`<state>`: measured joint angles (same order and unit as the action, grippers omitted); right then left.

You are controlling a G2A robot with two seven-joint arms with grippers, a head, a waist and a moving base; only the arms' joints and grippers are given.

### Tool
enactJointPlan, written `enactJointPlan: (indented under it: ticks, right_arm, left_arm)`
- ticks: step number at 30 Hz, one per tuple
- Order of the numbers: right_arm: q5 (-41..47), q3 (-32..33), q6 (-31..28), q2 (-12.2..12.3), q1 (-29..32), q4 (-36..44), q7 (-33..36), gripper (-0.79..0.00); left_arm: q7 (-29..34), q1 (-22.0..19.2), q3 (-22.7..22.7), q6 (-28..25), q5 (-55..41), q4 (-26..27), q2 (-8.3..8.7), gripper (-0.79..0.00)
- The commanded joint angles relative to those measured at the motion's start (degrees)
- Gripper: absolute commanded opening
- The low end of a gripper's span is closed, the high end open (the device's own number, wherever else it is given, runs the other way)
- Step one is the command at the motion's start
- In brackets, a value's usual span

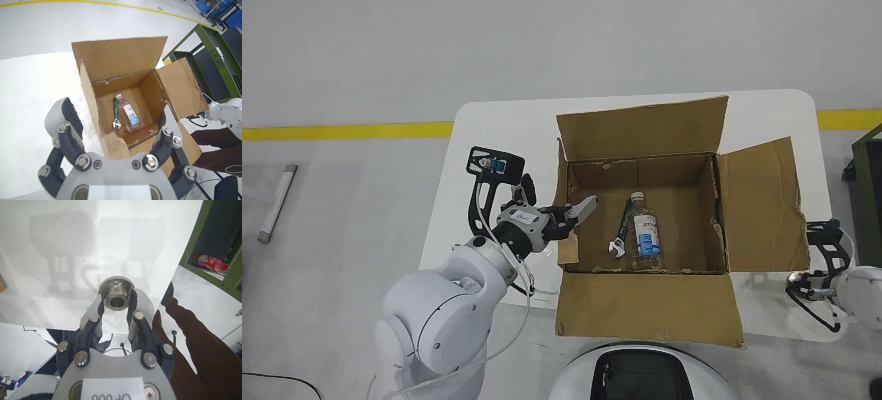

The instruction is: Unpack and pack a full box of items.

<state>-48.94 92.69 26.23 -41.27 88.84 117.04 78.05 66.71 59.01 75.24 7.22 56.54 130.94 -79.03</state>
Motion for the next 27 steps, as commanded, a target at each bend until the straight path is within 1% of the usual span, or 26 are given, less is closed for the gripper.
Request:
enactJointPlan:
  ticks: [1,3,7,15,22,24,25,26,27]
  right_arm:
    - [-0.2,-0.3,-0.1,-0.1,-0.5,-0.3,0.1,-0.499]
    - [-0.3,-0.5,-0.2,-0.2,-1.0,-0.6,0.2,-0.502]
    - [-0.8,-1.0,-0.5,-0.4,-1.7,-0.9,0.5,-0.536]
    - [-1.5,-1.5,-1.0,-0.8,-2.1,-1.0,1.0,-0.52]
    - [-1.9,-1.3,-1.2,-1.1,-2.2,-0.8,1.2,-0.542]
    - [-2.0,-1.4,-1.3,-1.2,-2.2,-0.9,1.3,-0.622]
    - [-2.0,-1.4,-1.2,-1.3,-2.3,-1.0,1.2,-0.674]
    - [-2.1,-1.5,-1.2,-1.3,-2.3,-1.0,1.2,-0.76]
    - [-2.1,-1.5,-1.2,-1.4,-2.4,-1.0,1.2,-0.785]
  left_arm:
    - [0.0,0.0,0.0,0.0,0.0,0.0,0.0,0.0]
    - [0.0,0.0,0.0,0.0,0.0,0.0,0.0,0.0]
    - [0.0,0.0,0.0,0.0,0.0,0.0,0.0,0.0]
    - [0.0,0.0,0.0,0.0,0.0,0.0,0.0,0.0]
    - [0.0,0.0,0.0,0.0,0.0,0.0,0.0,0.0]
    - [0.0,0.0,0.0,0.0,0.0,0.0,0.0,0.0]
    - [0.0,0.0,0.0,0.0,0.0,0.0,0.0,0.0]
    - [0.0,0.0,0.0,0.0,0.0,0.0,0.0,0.0]
    - [0.0,0.0,0.0,0.0,0.0,0.0,0.0,0.0]
